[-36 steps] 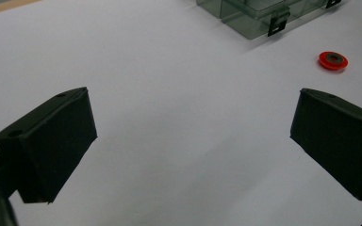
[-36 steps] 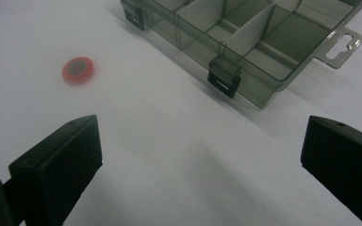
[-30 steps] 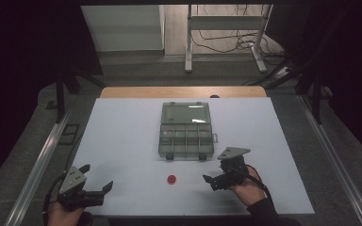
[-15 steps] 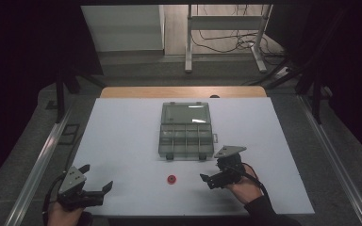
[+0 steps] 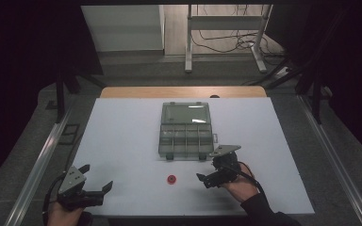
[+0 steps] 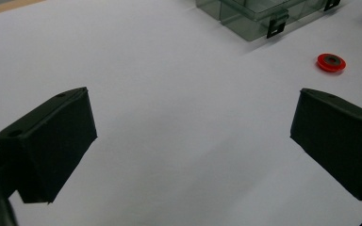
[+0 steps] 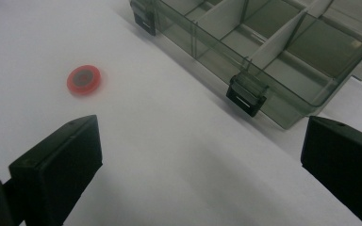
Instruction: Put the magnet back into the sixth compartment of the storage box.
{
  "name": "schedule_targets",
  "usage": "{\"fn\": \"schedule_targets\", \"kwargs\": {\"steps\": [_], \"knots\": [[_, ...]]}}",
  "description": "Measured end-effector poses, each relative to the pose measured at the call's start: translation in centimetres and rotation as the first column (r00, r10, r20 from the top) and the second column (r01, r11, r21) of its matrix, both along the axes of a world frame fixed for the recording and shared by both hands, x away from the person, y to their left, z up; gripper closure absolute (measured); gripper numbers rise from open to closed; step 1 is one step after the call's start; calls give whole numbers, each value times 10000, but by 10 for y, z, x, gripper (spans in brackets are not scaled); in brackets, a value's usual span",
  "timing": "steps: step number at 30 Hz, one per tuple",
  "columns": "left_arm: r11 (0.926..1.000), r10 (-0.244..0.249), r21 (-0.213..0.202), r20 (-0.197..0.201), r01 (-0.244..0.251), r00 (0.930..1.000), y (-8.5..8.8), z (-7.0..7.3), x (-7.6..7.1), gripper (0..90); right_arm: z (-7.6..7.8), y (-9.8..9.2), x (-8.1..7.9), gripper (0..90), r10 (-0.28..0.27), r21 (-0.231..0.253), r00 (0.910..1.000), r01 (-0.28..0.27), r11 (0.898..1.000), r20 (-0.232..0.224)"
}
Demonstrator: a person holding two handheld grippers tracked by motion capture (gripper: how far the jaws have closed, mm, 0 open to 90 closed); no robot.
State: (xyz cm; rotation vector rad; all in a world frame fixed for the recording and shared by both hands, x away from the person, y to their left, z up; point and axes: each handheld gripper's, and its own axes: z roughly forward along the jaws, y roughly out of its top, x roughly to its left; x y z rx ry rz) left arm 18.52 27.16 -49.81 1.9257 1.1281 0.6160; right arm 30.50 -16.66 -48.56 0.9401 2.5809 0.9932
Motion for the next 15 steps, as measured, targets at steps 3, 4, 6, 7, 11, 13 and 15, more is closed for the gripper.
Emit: {"fn": "schedule_targets", "kwargs": {"steps": [3,4,6,7,11,13,15], "knots": [[10000,-2,-5,4,2,10000,0,0,0,15,0,3,1,0,13,-30,10000,-13,10000,-45],[10000,-3,-6,2,3,10000,0,0,0,15,0,4,1,0,31,-33,10000,-32,10000,-60],[10000,-3,-6,3,3,10000,0,0,0,14,0,6,1,0,64,-104,10000,-65,9999,-42],[10000,-4,-6,1,4,10000,0,0,0,15,-1,7,2,0,86,-113,9999,-87,9999,-54],[10000,-4,-13,5,4,10000,0,0,0,15,-1,11,3,0,148,-201,9999,-149,9997,-69],[10000,5,-41,11,-5,10000,0,0,0,15,-1,13,3,0,182,-224,9998,-184,9996,-75],[10000,5,-43,10,-5,10000,0,0,0,15,-1,14,3,0,203,-242,9998,-205,9995,-88]]}}
